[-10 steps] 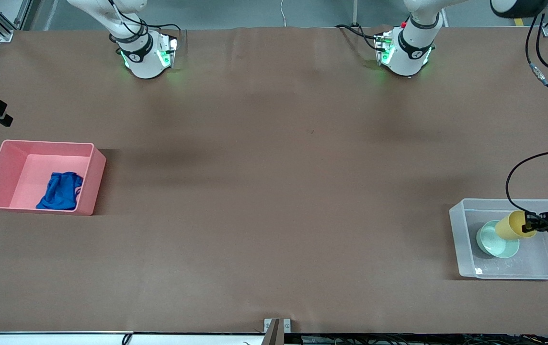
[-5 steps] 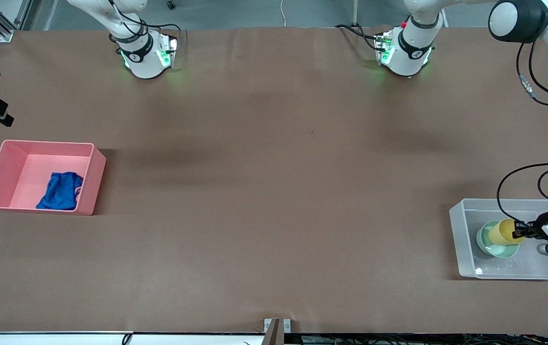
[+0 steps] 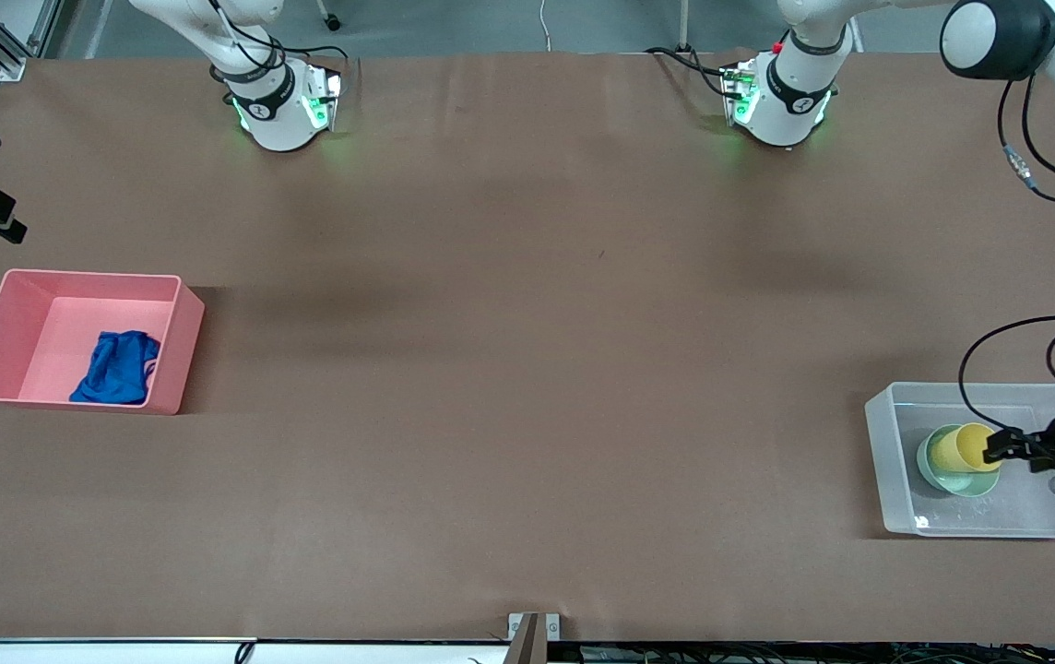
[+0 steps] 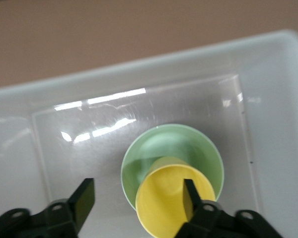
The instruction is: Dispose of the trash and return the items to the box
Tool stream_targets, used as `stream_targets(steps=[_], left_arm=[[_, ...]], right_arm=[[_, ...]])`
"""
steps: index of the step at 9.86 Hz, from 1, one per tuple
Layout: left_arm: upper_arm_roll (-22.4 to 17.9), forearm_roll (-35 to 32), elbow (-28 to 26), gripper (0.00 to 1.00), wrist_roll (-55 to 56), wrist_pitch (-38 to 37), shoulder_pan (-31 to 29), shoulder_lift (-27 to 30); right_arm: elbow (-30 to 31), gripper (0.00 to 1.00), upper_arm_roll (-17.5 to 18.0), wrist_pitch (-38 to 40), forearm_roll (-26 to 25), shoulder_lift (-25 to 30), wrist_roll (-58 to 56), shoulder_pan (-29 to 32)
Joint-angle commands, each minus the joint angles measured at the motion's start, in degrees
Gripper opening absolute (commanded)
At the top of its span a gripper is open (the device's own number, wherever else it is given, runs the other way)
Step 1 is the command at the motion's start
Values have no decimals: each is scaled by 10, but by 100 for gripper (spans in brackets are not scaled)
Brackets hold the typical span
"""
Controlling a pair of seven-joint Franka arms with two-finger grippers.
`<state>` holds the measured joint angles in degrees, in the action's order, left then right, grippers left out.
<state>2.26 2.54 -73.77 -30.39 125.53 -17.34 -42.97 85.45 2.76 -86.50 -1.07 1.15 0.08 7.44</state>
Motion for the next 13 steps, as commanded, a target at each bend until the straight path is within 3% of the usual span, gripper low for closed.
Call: stream_targets(steps=[1,3,6,10,13], left_arm=[[-2,0,-18,100,15,-33,32,51],[-2,0,-21,100,77,-66,68,88],[1,0,-47,100,179,-195,119,171],[17,1,-151,100,232,-206,137,302],[32,1,-145,100,262,-238,132,330]], right_arm=[[2,100,4,1,5,4,-3,5],[2,100,4,2,5,4,-3,5],[2,100,4,3,5,4,-3,5],[2,100,4,3,5,4,-3,5],[3,100,4,3,5,4,-3,5]])
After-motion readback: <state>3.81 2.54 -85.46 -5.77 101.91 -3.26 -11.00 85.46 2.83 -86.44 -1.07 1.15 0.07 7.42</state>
